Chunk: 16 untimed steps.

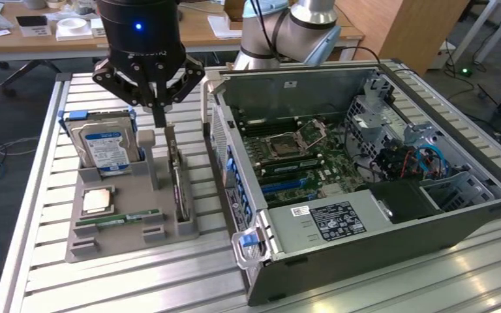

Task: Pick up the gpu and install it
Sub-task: 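Reach for the gpu, then pick up the gpu and move the gpu toward the slot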

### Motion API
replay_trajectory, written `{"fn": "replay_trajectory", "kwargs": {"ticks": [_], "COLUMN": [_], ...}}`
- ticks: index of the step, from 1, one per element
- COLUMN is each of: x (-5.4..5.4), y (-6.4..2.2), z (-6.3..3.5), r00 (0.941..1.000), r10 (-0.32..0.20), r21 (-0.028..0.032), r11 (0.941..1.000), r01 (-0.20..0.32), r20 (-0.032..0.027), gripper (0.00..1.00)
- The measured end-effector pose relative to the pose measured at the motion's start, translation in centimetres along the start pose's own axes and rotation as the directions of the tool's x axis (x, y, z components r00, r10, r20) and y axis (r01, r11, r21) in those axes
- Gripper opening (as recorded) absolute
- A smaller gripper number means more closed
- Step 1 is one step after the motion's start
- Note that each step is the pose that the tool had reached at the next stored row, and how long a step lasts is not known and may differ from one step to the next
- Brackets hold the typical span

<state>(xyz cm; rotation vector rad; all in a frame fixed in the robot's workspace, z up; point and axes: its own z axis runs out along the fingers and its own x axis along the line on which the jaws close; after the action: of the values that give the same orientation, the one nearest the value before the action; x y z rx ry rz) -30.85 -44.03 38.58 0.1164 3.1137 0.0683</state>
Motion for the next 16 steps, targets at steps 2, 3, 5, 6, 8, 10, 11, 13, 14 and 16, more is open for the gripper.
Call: {"fn": "replay_trajectory", "kwargs": {"ticks": [2, 3, 5, 6, 8, 10, 11, 13, 14, 16], "x": [0.0, 0.01, 0.01, 0.01, 0.01, 0.01, 0.01, 0.01, 0.01, 0.01], "y": [0.0, 0.0, 0.0, 0.0, 0.0, 0.0, 0.0, 0.0, 0.0, 0.0], "z": [0.0, -0.01, 0.0, 0.0, 0.0, 0.0, 0.0, 0.0, 0.0, 0.0], "r00": [1.0, 1.0, 1.0, 1.0, 1.0, 1.0, 1.0, 1.0, 1.0, 1.0], "r10": [0.0, 0.0, 0.0, 0.0, 0.0, 0.0, 0.0, 0.0, 0.0, 0.0], "r21": [0.0, 0.0001, 0.0001, 0.0001, 0.0, 0.0, 0.0, 0.0001, 0.0001, 0.0], "r11": [1.0, 1.0, 1.0, 1.0, 1.0, 1.0, 1.0, 1.0, 1.0, 1.0], "r01": [0.0, 0.0, 0.0, 0.0, 0.0, 0.0, 0.0, 0.0, 0.0, 0.0], "r20": [-0.0001, -0.0001, 0.0, -0.0001, 0.0, 0.0, 0.0, -0.0001, 0.0, 0.0], "gripper": [0.11, 0.11, 0.11, 0.11, 0.11, 0.11, 0.11, 0.11, 0.11, 0.11]}}
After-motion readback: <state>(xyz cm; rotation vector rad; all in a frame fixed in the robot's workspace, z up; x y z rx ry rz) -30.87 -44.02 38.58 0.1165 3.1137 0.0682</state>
